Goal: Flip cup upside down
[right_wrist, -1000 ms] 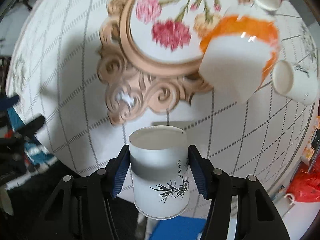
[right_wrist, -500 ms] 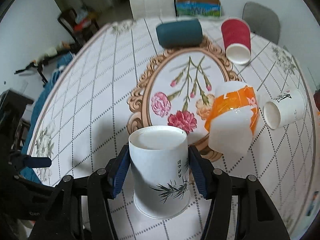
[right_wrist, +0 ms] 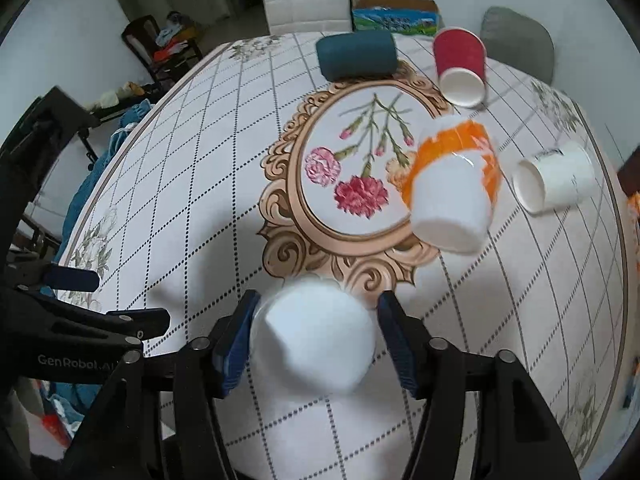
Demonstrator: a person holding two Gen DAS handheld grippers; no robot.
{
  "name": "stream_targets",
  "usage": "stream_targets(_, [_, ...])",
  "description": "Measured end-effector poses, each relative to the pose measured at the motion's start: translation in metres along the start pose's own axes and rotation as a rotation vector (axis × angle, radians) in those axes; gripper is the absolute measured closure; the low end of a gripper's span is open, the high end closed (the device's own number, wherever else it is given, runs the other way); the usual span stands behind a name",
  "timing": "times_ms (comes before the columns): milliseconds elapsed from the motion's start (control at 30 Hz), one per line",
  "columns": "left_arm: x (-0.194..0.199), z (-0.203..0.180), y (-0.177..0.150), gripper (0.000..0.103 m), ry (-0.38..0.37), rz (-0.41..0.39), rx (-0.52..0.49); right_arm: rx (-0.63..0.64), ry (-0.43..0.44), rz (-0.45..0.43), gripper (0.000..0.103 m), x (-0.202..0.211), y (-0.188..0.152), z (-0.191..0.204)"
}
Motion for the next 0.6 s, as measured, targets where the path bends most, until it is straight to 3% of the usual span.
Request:
stream_targets(33, [0.005,-0.001,-0.004,0.014,0.001,-0.01,0.009,-0.019,0.0,0.008,0.02,0.004,-0.001,-0.003])
stream_targets(67, [0.01,-0.001,-0.006,0.014,0.002,-0.024,0.013,-0.032,-0.008,0.017,0.016,0.008,-0.003,-0.005])
stream_targets(200, [0.039,0.0,-0.019,0.014,0.012,-0.101,0.023,-0.086,-0.059,0.04,0.007,0.037,-0.009,-0.017])
stream_targets(233, [0.047,0.0,-0.021,0.014,0.01,-0.118,0.024,-0.098,-0.074,0.04,0.007,0.047,-0.011,-0.02])
stream_targets(300, [0.063,-0.002,-0.024,0.004,0.007,-0.158,0.023,-0.118,-0.115,0.041,0.007,0.065,-0.014,-0.025])
stream_targets(600, [0.133,-0.007,-0.051,0.004,-0.013,-0.335,-0.034,-0.182,-0.246,-0.055,0.004,0.155,-0.023,-0.033])
Point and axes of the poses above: each gripper's, at about its wrist camera, not at the fingertips, and x roughly against the way its jaws point, z to its left, y to its top, the point moved 3 cm from there along -x, roughly the way its jaws point
